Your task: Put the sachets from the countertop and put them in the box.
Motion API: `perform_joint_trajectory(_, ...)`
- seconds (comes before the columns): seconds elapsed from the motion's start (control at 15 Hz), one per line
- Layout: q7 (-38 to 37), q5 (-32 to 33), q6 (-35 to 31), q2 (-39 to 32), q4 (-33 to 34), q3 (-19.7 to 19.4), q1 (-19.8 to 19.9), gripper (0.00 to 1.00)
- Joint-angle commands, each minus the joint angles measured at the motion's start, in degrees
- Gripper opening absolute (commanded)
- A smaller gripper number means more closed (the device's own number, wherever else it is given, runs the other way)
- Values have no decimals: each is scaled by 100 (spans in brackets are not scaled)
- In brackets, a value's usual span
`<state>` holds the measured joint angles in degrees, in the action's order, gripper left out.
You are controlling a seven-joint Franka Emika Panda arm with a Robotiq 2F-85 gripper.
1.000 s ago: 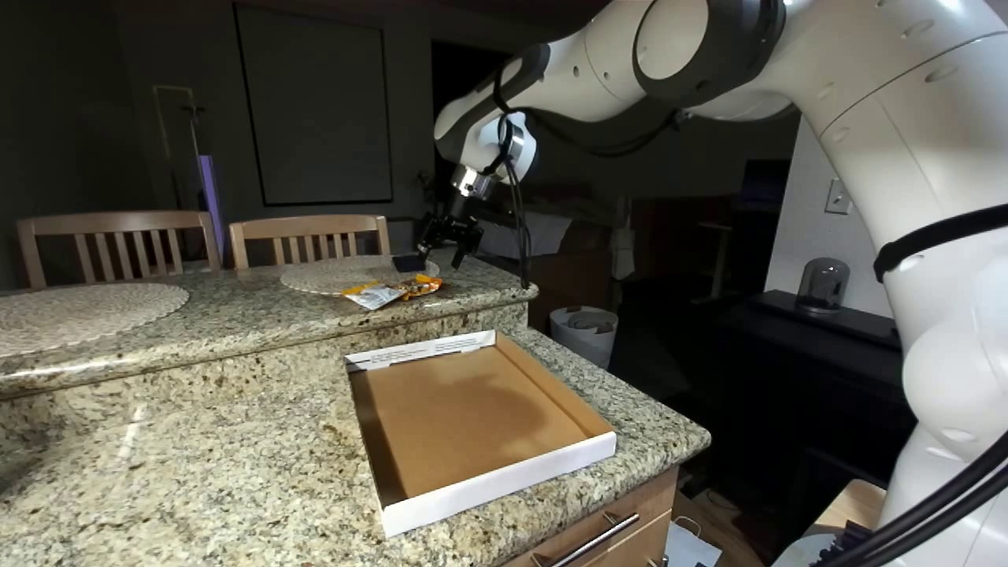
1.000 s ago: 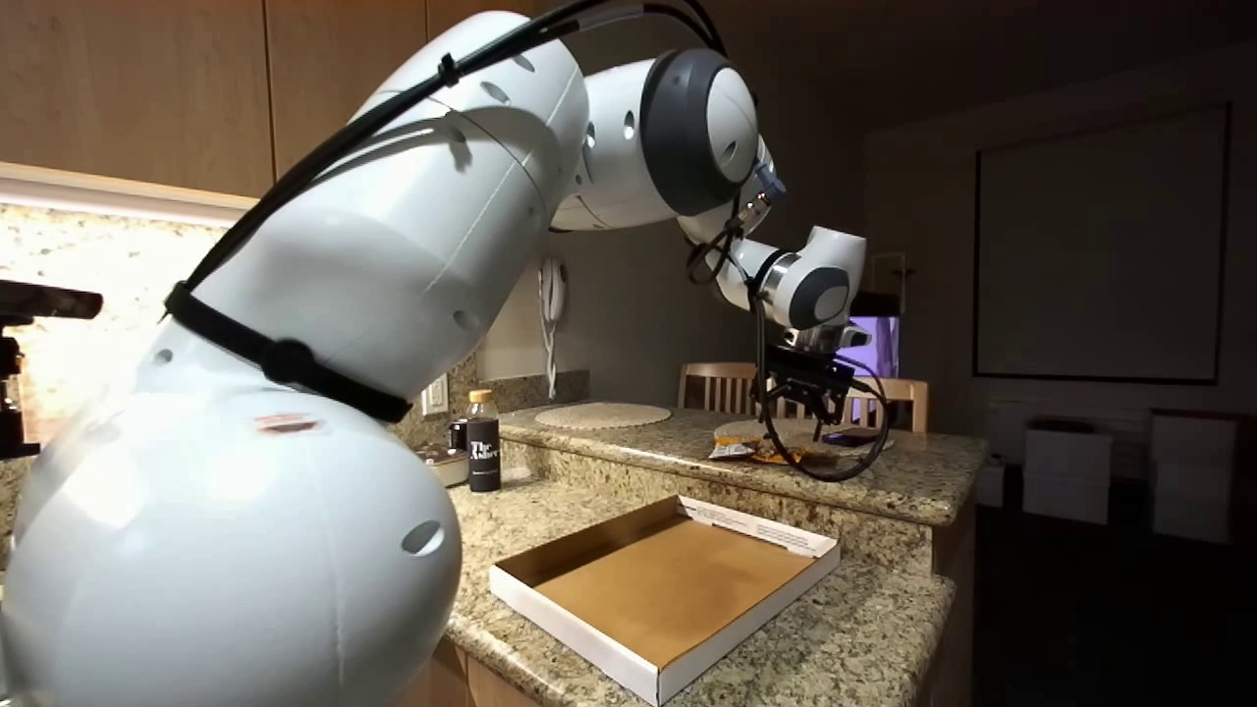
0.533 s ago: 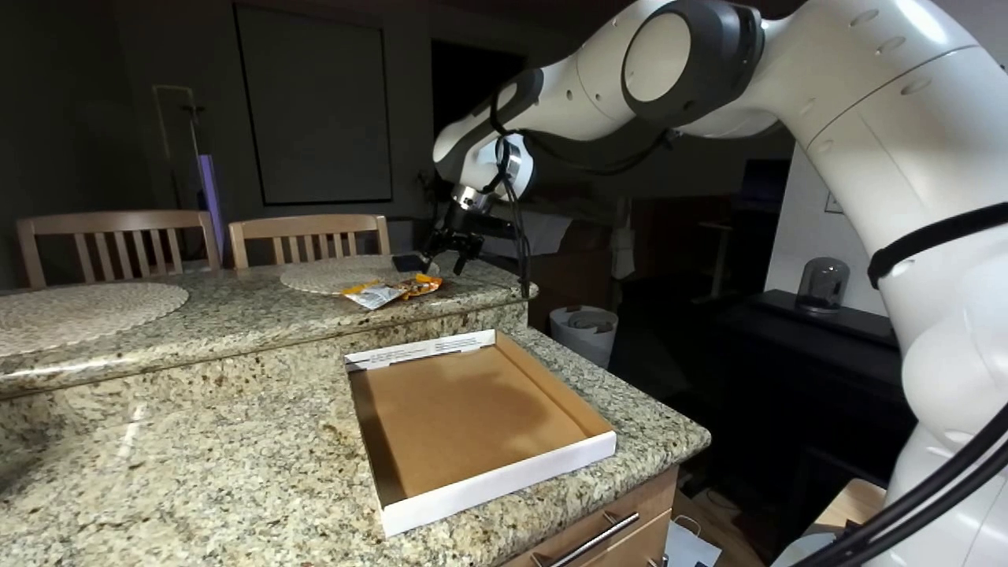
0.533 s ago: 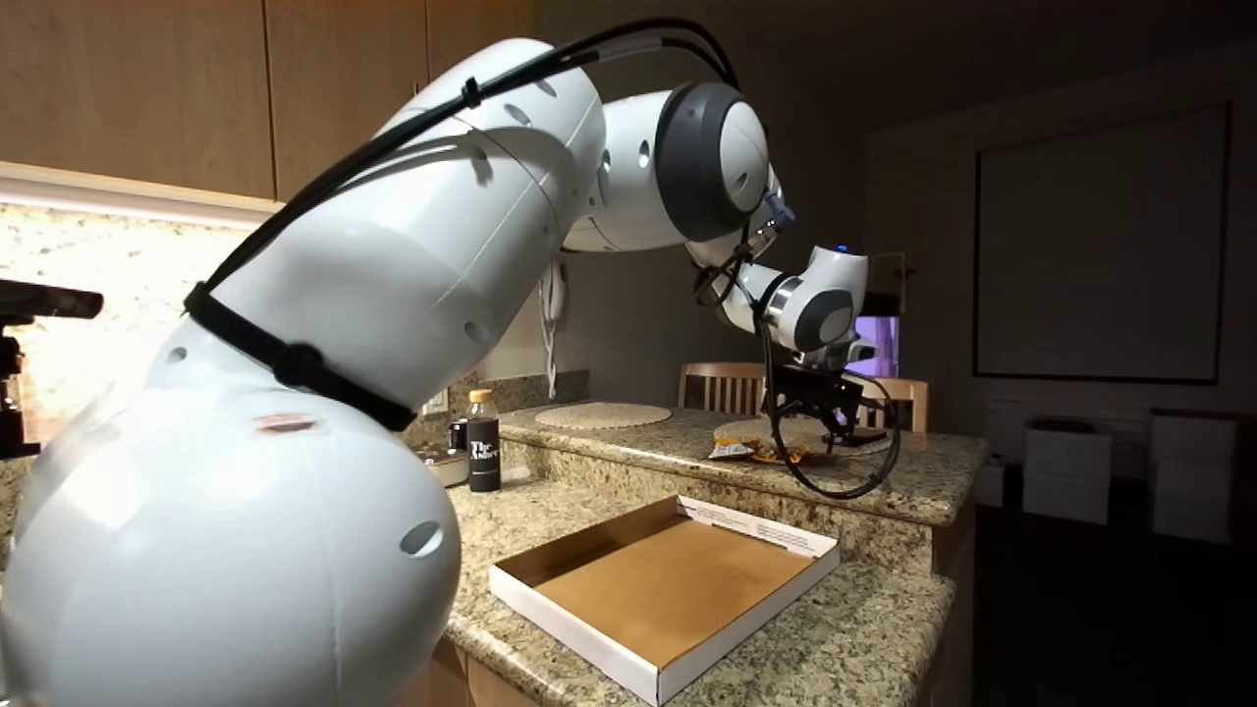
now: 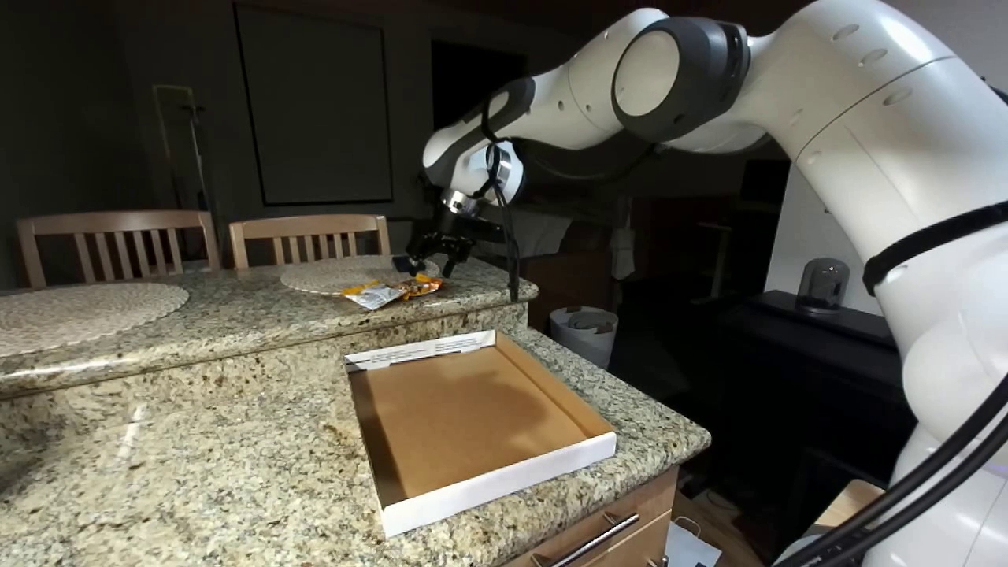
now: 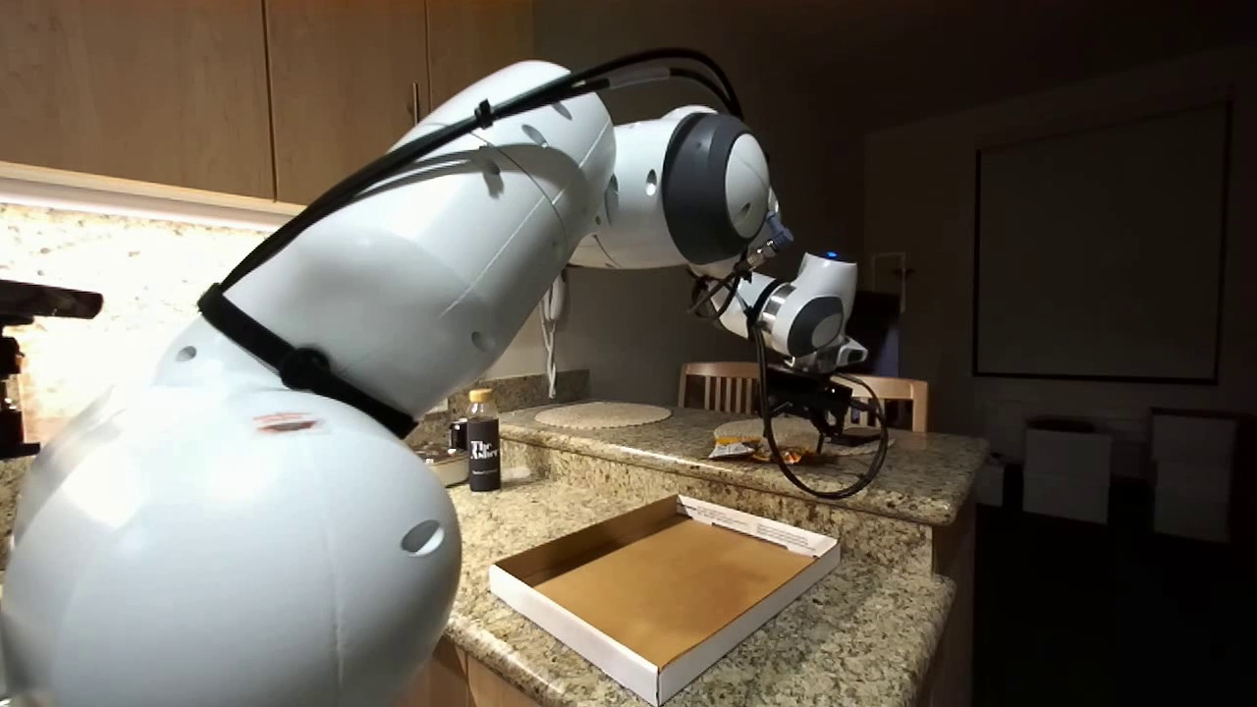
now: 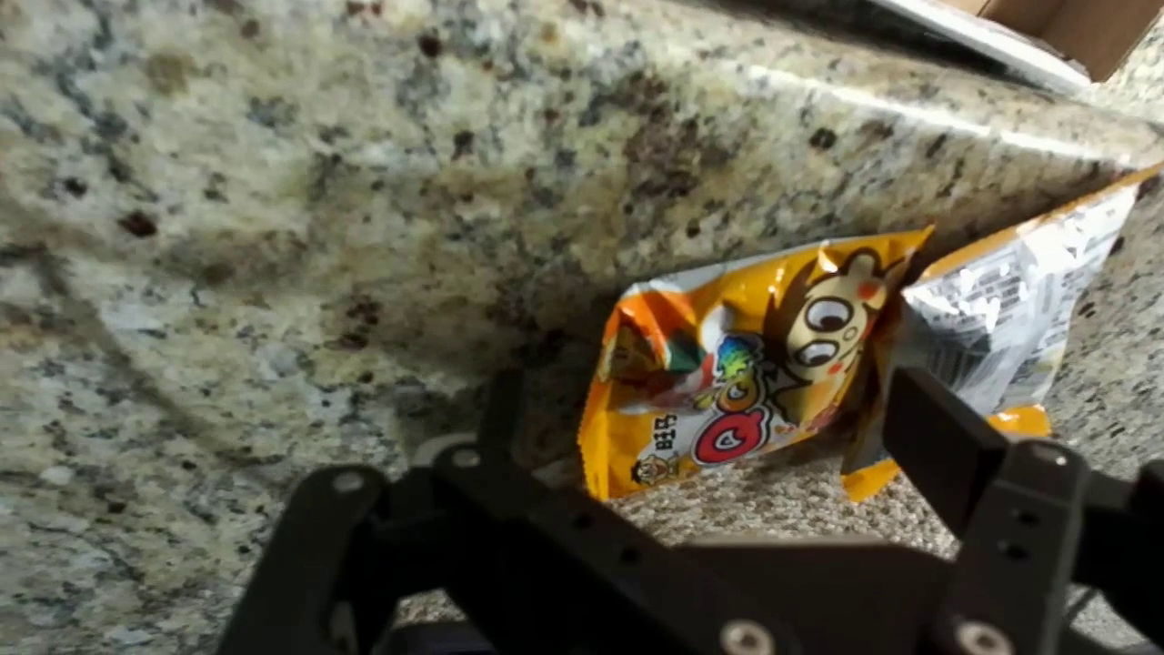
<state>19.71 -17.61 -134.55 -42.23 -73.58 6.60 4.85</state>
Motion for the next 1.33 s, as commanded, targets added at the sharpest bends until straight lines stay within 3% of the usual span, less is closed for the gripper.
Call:
perform_joint_trajectory(0.0,-274,219,45,-237,367,-34,41,100)
perform_joint_trajectory(0.2,-335,298,133,-323,497,-69,34,100)
perform_joint_trajectory(0.27,-351,342,196,-337,518,-73,21,80)
perform_joint_trajectory(0.6,-532,640,271,-437,548,-152,-91,47)
perform_joint_trajectory(1.0,-653,677,839,-501,844,-128,-56,7)
perform_joint_trajectory(1.27,-586,532,1598,-374,933,-36,71,0)
